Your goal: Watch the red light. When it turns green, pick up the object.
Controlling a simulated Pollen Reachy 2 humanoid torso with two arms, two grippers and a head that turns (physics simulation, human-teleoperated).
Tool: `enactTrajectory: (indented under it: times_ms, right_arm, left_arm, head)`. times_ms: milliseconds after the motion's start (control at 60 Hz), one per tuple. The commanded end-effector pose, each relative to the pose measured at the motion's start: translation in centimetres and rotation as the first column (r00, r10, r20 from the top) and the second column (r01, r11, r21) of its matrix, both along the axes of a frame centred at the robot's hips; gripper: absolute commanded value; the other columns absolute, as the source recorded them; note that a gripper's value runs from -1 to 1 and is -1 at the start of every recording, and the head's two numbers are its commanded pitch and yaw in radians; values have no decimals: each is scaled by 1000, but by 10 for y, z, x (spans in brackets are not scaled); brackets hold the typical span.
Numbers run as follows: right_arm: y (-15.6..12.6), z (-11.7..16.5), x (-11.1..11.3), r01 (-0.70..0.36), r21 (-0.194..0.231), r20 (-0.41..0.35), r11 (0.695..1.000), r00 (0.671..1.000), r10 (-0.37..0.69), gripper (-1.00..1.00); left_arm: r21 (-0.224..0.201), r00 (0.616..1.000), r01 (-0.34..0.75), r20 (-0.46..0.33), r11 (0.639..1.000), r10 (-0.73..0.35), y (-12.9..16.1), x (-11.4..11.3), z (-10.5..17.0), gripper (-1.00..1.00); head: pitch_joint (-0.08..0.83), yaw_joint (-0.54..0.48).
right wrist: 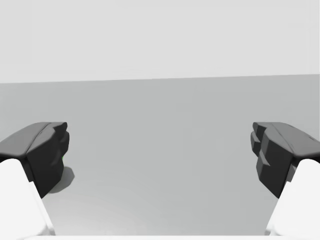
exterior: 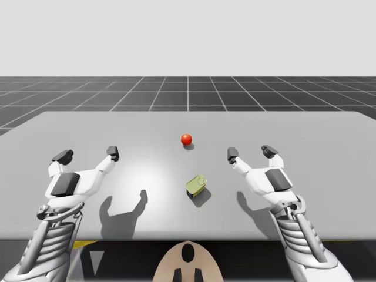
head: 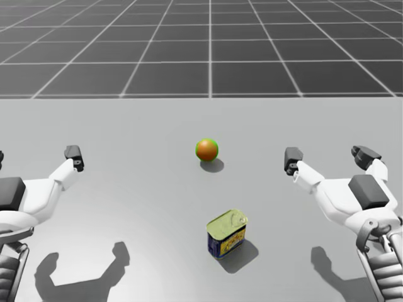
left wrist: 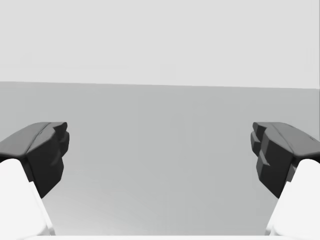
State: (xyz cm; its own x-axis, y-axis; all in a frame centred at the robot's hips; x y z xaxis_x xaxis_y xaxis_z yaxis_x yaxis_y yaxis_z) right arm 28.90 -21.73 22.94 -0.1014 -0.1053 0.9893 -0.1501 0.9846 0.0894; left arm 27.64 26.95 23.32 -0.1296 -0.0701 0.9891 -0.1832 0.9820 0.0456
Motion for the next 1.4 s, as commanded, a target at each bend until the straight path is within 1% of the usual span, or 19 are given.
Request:
enactTrajectory:
  times_ms: [17, 267, 367, 683, 800, 917, 933, 983, 1033, 1050, 1067, 1083, 1150, 1167, 1250, 1267, 1283, 1333, 1400]
  right_arm:
    - [4, -1, -1, -3, 20, -3, 1000, 1000, 4, -1000]
    - [4, -1, -1, -8, 20, -3, 1000, 1000, 8, -1000]
    - [4, -1, -1, -10, 20, -2, 1000, 1000, 10, -1000]
    - [5, -2, 0, -20, 26, -15, 999, 1000, 20, -1000]
    - [6, -2, 0, -22, 27, -17, 999, 1000, 22, -1000]
    - [8, 0, -2, -79, 31, -39, 996, 996, 80, -1000]
    - [10, 2, -5, -118, 33, -51, 992, 991, 120, -1000]
    - [15, 9, -13, -161, 19, -42, 987, 986, 162, -1000]
    - [17, 12, -17, -194, 21, -39, 981, 980, 194, -1000]
    - [20, 14, -23, -236, 18, -46, 972, 970, 237, -1000]
    - [23, 15, -28, -273, 36, -56, 961, 960, 275, -1000]
    - [24, 16, -30, -283, 30, -57, 959, 957, 284, -1000]
    - [34, 14, -43, -312, -32, -17, 949, 950, 312, -1000]
    - [36, 13, -48, -346, -60, -25, 936, 938, 345, -1000]
    - [45, 9, -66, -427, -73, -49, 901, 904, 424, -1000]
    - [46, 8, -69, -440, -70, -56, 895, 898, 437, -1000]
    - [49, 5, -75, -471, -53, -75, 880, 881, 467, -1000]
    - [52, 1, -81, -491, -38, -86, 870, 869, 487, -1000]
    - [58, -7, -89, -531, -9, -115, 847, 842, 527, -1000]
  left_arm:
    - [-9, 1000, 2, -1, 1000, -2, -2, 0, -1, -1000]
    - [-7, 1000, 3, -2, 1000, -3, -3, 0, -2, -1000]
    - [-8, 1000, 4, -4, 1000, -4, -3, 0, -2, -1000]
    - [-5, 1000, 7, -6, 1000, -7, -4, 0, -2, -1000]
    - [-5, 1000, 8, -7, 1000, -8, -4, 0, -1, -1000]
    - [-5, 1000, 6, -9, 1000, -6, -4, 1, -1, -1000]
    - [-7, 1000, 5, -10, 1000, -5, -4, 1, -1, -1000]
    - [-9, 1000, 3, -12, 1000, -3, -3, 1, -1, -1000]
    - [-10, 1000, 2, -12, 1000, -2, -3, 1, -1, -1000]
    - [-12, 1000, 1, -14, 1000, -1, -3, 1, -1, -1000]
    - [-14, 1000, 0, -16, 1000, 0, -2, 2, -1, -1000]
    - [-15, 1000, -1, -17, 1000, 0, -2, 2, -1, -1000]
    - [-17, 1000, -2, -18, 1000, 1, -2, 2, -1, -1000]
    - [-17, 1000, -1, -19, 1000, 1, -2, 2, -1, -1000]
    - [-16, 1000, 0, -21, 1000, -1, -2, 2, -1, -1000]
    - [-16, 1000, 0, -21, 1000, -1, -1, 3, -1, -1000]
    - [-16, 1000, 0, -22, 1000, -1, -1, 3, -2, -1000]
    - [-16, 1000, 1, -23, 1000, -1, -1, 3, -2, -1000]
    - [-16, 1000, 2, -24, 1000, -2, -1, 3, -2, -1000]
  head:
    - [484, 30]
    - [501, 25]
    - [567, 4]
    - [719, -43]
    - [727, -42]
    - [722, -38]
    - [719, -36]
    - [718, -32]
    - [719, -31]
    - [719, -29]
    - [718, -30]
    - [719, -30]
    - [722, -34]
    - [724, -35]
    - [730, -35]
    - [730, -34]
    - [731, -34]
    - [732, -33]
    - [734, -32]
